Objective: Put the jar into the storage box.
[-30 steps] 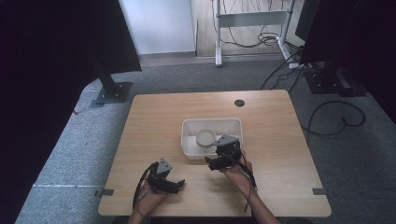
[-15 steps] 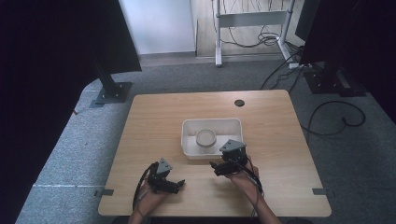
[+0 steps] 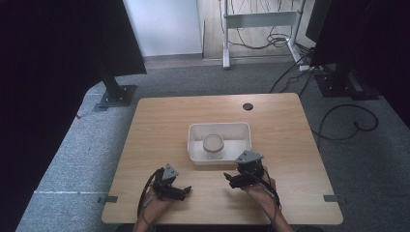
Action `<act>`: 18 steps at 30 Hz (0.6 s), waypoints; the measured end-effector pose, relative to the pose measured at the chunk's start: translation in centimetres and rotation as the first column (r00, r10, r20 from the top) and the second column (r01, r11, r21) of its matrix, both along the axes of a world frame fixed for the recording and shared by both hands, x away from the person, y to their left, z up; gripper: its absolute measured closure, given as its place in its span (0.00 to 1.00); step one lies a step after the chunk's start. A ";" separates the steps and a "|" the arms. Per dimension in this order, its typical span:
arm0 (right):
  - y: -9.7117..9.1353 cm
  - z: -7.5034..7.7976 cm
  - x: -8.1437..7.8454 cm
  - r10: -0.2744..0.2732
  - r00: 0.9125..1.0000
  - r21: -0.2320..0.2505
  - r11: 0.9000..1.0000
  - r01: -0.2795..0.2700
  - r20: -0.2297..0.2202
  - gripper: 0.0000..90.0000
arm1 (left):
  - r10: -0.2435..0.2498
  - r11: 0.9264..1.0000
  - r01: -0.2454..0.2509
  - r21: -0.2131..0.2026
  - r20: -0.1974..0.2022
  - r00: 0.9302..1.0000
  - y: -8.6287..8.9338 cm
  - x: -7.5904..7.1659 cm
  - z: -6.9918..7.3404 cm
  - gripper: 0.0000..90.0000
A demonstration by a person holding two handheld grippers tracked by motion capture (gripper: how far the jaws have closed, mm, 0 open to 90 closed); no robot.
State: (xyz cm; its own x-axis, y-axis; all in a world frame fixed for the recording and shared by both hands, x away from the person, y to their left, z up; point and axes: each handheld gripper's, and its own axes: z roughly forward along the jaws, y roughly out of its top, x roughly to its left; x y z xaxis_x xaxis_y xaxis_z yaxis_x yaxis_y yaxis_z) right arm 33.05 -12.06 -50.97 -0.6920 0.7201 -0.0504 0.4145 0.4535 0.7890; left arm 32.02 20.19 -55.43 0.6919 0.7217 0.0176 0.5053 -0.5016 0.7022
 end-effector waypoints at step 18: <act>-3.0 -0.9 -1.7 -0.036 0.999 -0.013 0.999 0.036 0.001 0.05 | 0.000 1.000 0.000 -0.001 0.000 1.000 0.0 0.0 0.0 0.01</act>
